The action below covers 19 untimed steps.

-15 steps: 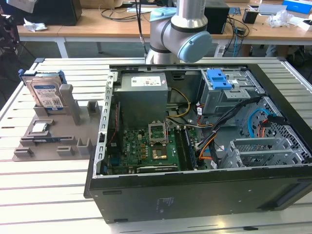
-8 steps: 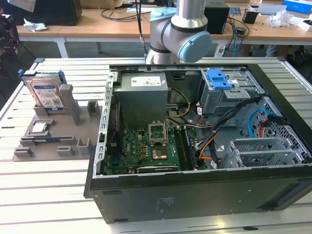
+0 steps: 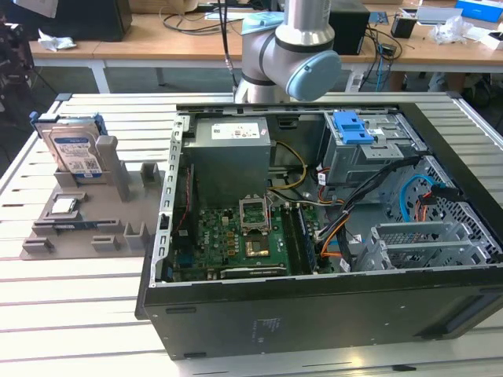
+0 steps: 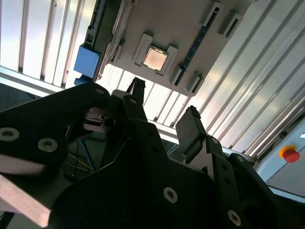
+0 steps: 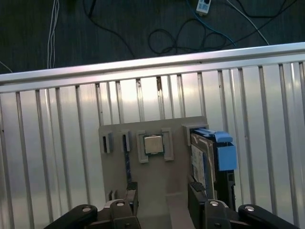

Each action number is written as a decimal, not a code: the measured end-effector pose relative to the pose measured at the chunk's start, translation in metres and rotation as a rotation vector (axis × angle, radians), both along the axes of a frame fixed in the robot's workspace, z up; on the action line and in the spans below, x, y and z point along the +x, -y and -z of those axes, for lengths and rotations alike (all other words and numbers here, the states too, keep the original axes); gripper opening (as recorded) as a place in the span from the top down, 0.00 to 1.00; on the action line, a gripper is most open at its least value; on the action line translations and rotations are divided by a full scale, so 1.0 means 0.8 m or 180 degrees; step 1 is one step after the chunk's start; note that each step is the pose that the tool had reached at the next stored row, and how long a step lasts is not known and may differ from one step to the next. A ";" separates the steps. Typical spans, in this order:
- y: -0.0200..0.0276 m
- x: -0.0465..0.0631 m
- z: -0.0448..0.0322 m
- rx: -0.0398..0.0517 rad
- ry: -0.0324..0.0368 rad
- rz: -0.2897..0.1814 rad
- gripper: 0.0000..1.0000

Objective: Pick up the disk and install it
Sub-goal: 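Pick up the disk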

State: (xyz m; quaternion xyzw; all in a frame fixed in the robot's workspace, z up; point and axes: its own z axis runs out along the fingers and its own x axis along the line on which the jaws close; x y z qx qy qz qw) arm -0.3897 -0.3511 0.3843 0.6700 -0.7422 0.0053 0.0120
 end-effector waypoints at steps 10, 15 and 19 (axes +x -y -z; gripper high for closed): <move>-0.0137 0.000 0.0002 0.0000 0.0000 0.0000 0.46; -0.0188 0.000 0.0002 0.0000 0.0000 0.0000 0.46; -0.0223 0.000 0.0004 0.0000 0.0000 0.0000 0.46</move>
